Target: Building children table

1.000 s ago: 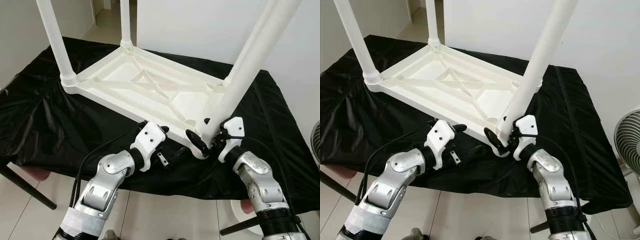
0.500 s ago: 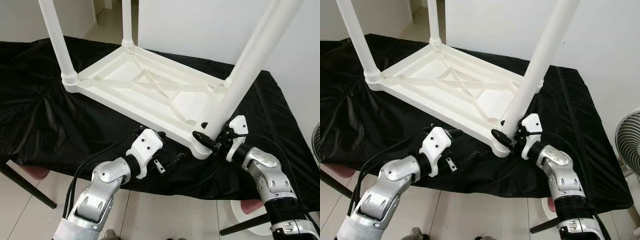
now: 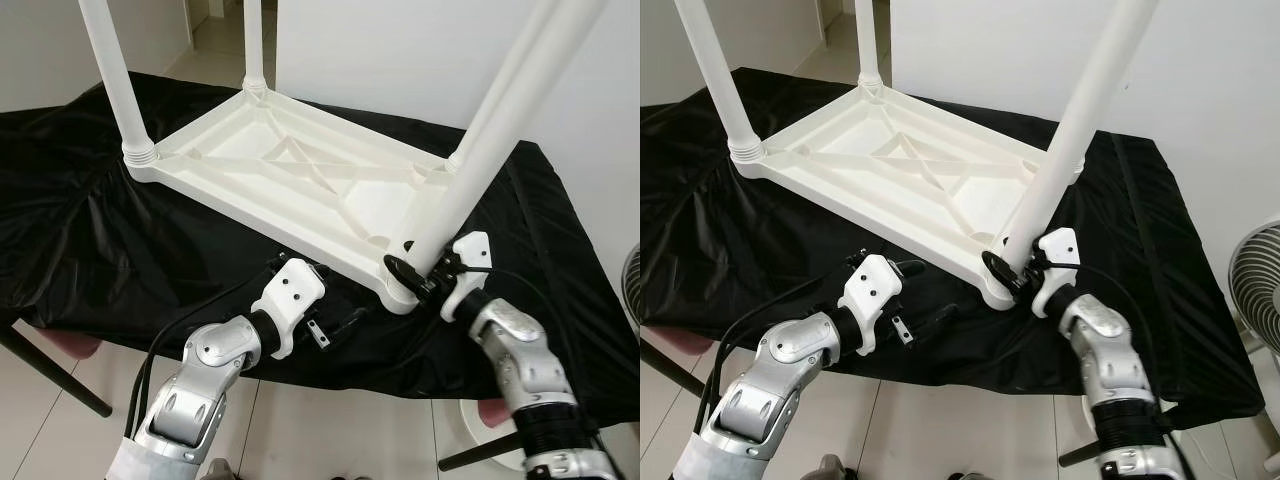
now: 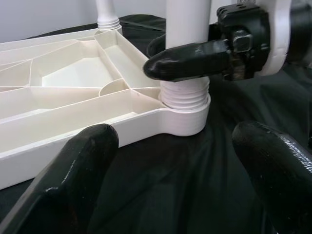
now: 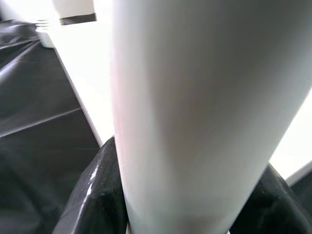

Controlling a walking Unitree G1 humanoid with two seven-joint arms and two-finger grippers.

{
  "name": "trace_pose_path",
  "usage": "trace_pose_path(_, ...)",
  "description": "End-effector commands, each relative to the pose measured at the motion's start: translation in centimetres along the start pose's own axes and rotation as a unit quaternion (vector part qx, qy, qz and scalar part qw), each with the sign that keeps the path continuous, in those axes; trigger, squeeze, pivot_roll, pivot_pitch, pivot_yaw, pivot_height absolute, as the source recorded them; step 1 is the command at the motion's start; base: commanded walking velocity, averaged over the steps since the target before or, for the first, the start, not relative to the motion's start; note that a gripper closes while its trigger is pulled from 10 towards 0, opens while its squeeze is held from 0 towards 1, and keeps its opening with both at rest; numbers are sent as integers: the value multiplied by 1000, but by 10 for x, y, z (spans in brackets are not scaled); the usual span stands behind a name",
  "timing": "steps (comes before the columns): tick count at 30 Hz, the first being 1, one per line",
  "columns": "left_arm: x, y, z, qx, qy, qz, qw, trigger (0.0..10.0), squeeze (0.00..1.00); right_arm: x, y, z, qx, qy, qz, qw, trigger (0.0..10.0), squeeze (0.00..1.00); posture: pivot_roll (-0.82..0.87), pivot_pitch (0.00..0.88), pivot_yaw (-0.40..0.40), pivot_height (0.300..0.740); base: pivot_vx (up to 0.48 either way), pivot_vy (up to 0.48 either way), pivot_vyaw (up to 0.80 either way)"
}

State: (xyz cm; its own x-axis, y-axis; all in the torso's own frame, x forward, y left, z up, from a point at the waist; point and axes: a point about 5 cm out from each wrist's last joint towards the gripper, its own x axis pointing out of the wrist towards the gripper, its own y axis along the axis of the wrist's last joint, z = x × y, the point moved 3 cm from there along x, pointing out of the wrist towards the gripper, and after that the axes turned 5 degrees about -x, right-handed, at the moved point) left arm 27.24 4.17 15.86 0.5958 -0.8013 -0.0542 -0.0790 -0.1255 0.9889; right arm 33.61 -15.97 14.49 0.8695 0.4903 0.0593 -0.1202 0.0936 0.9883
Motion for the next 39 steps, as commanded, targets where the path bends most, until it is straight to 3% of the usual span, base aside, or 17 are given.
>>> trace_pose_path(1,2,-6,0,-11,31,-6,999,10000,0,-3,-9,2,3,-29,-20,999,10000,0,126,73,-81,740,0,0,0)
trace_pose_path(4,3,-6,3,-12,26,-5,1000,10000,0,-2,-14,-3,12,-57,-28,998,10000,0,125,70,-82,740,0,0,0)
trace_pose_path(7,5,-4,5,-5,15,-2,1000,10000,0,0,-14,-21,31,-80,-24,996,10000,0,125,68,-86,740,0,0,0)
trace_pose_path(11,5,-4,5,0,11,-2,1000,10000,0,1,-13,-32,38,-127,-26,991,10000,0,124,61,-88,740,0,0,0)
trace_pose_path(18,7,-5,1,3,20,-6,1000,10000,0,-1,-13,-27,8,-248,-56,967,10000,0,125,56,-88,740,0,0,0)
trace_pose_path(19,7,-5,1,3,20,-6,1000,10000,0,-1,-13,-27,8,-248,-56,967,10000,0,125,56,-88,740,0,0,0)
trace_pose_path(21,7,-4,0,2,22,-5,1000,10000,0,-4,-17,-27,20,-301,-72,951,10000,0,126,55,-89,740,0,0,0)
trace_pose_path(23,7,-3,0,2,23,-4,1000,10000,0,-5,-17,-28,24,-314,-77,946,10000,0,126,55,-89,740,0,0,0)
trace_pose_path(31,6,-3,-3,1,28,-5,1000,10000,0,-2,-12,-35,25,-303,-63,951,10000,0,132,44,-87,740,0,0,0)
trace_pose_path(32,6,-3,-3,3,26,-5,1000,10000,0,-2,-12,-35,24,-303,-62,951,10000,55,132,42,-86,740,0,0,0)
trace_pose_path(39,5,-4,-3,0,23,-4,1000,10000,0,0,-9,-33,15,-283,-52,958,10000,24,129,32,-86,740,0,0,0)
